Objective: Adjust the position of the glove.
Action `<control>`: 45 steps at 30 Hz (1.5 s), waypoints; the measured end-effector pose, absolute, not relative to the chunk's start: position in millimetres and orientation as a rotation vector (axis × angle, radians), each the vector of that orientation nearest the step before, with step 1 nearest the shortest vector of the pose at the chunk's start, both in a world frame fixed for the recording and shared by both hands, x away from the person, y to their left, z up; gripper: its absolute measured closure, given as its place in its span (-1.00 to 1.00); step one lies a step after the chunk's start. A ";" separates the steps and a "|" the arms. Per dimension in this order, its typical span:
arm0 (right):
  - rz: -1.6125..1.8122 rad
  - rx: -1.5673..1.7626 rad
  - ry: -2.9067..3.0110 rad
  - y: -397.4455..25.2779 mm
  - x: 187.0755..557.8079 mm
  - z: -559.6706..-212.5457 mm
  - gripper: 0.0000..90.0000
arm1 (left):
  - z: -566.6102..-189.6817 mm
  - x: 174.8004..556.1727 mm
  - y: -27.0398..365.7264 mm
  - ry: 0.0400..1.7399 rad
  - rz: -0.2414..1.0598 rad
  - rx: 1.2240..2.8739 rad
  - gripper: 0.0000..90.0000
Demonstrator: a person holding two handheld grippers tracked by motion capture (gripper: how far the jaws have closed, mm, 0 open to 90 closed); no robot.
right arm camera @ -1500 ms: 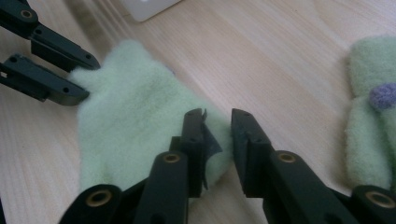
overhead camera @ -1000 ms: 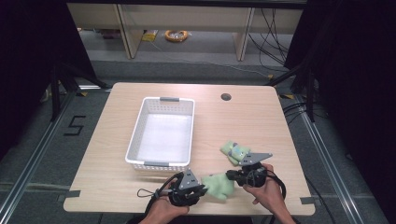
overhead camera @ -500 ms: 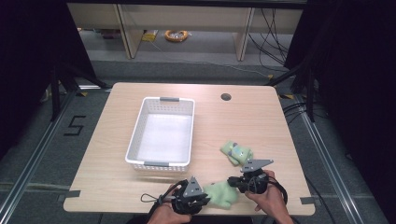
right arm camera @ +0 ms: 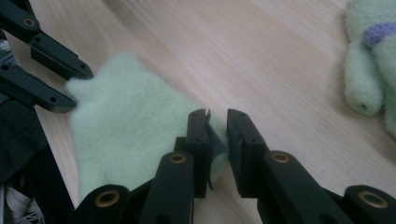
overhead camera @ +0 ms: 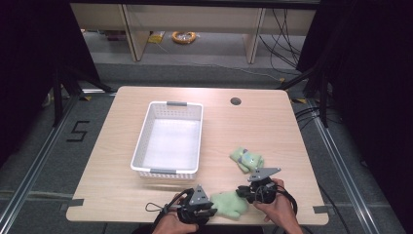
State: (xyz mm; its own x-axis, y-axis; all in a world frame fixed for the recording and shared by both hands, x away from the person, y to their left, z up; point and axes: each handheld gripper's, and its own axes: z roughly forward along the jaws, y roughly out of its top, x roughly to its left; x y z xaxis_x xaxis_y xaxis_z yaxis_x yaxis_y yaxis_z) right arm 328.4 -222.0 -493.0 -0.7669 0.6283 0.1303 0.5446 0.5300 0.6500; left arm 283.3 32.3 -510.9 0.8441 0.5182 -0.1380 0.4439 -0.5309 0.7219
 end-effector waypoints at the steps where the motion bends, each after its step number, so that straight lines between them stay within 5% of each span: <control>1: 1.058 1.017 2.641 -222.0 328.4 -493.0 0.77 | -510.9 283.2 32.4 0.695 0.120 2.211 0.61; 7: 1.039 1.017 2.657 -223.1 329.5 -492.2 0.68 | -512.2 282.2 31.7 0.722 0.105 2.200 0.57; 15: 1.072 1.009 2.595 -226.5 330.6 -482.2 0.36 | -502.8 281.4 42.8 0.783 0.089 2.124 0.07; 22: 1.026 1.009 2.448 -242.7 351.3 -462.7 0.34 | -493.8 283.5 68.5 0.868 0.091 2.038 -0.15; 45: 0.842 1.259 2.419 -236.4 427.9 -487.3 0.29 | -502.7 286.7 80.3 0.905 0.091 2.062 -0.24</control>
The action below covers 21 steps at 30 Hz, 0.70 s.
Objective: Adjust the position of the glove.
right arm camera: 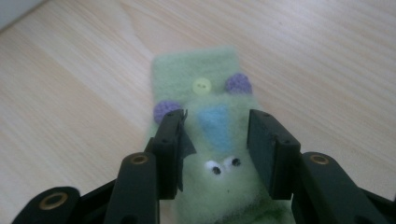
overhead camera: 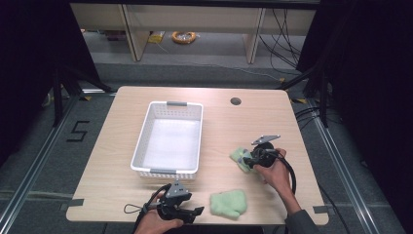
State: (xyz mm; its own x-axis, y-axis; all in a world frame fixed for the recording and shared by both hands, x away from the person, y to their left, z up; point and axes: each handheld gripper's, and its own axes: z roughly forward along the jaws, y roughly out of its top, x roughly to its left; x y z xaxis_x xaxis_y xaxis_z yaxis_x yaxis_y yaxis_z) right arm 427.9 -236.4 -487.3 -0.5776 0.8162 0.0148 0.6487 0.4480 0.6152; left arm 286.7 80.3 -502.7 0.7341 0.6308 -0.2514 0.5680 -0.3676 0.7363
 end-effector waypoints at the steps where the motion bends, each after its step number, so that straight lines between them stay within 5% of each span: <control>1: 0.815 1.266 2.445 -237.4 428.8 -486.3 0.30 | -502.6 287.0 81.0 0.920 0.083 2.063 -0.24; 12: 0.863 1.272 2.432 -239.7 427.6 -494.8 0.48 | -503.5 287.1 81.9 0.898 0.072 2.080 -0.24; 21: 0.903 1.191 2.435 -242.4 427.8 -498.1 0.85 | -504.8 286.7 80.3 0.925 0.056 2.046 -0.24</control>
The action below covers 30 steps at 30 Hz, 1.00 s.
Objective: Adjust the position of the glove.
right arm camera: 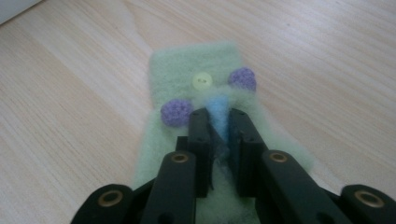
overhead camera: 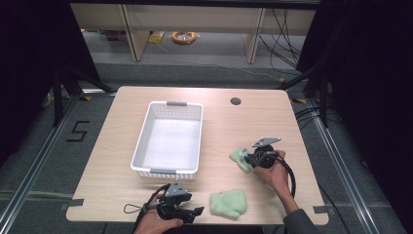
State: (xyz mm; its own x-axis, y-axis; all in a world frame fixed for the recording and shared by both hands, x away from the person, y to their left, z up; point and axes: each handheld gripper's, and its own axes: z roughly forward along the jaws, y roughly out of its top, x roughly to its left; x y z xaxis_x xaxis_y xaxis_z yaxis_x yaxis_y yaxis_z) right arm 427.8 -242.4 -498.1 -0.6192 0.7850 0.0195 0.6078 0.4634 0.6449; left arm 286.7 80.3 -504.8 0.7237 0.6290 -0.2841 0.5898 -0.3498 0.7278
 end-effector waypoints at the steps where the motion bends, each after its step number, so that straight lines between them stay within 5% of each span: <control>1: 0.903 1.191 2.435 -242.4 427.8 -498.1 0.85 | -504.7 287.3 81.0 0.921 0.062 2.057 -0.24; 16: 1.077 0.979 2.441 -243.6 412.5 -465.5 0.92 | -503.4 289.2 84.4 0.929 0.056 2.037 -0.23; 30: 1.184 0.758 2.552 -232.7 360.8 -446.1 0.92 | -501.9 288.9 86.0 0.940 0.066 2.024 -0.23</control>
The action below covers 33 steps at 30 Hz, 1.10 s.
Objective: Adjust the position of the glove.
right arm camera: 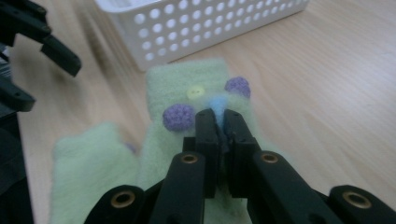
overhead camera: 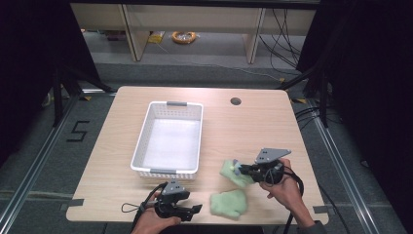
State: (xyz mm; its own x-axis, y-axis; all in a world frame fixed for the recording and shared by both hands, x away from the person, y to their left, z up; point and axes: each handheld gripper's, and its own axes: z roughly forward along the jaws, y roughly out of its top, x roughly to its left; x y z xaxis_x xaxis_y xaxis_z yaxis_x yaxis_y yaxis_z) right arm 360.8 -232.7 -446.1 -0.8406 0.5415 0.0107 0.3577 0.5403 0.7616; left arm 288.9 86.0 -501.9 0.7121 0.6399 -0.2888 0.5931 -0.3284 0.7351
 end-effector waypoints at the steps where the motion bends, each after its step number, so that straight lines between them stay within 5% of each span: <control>1: 1.182 0.762 2.559 -231.5 357.3 -446.1 0.92 | -501.9 289.2 86.1 0.929 0.069 2.025 -0.24; 18: 1.248 0.539 2.719 -209.7 312.5 -453.4 0.92 | -497.0 284.1 86.1 0.909 0.053 2.017 -0.42; 33: 1.209 0.453 2.773 -209.5 311.0 -466.2 0.91 | -498.3 281.0 83.2 0.909 0.025 2.024 -0.43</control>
State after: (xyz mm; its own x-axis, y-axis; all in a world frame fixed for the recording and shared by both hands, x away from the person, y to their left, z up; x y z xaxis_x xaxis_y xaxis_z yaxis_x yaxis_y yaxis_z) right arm 311.0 -209.5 -466.2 -0.9529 0.3005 0.0419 0.2353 0.6445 0.7275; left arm 281.0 83.2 -498.3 0.7306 0.6085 -0.3099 0.5902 -0.3346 0.7346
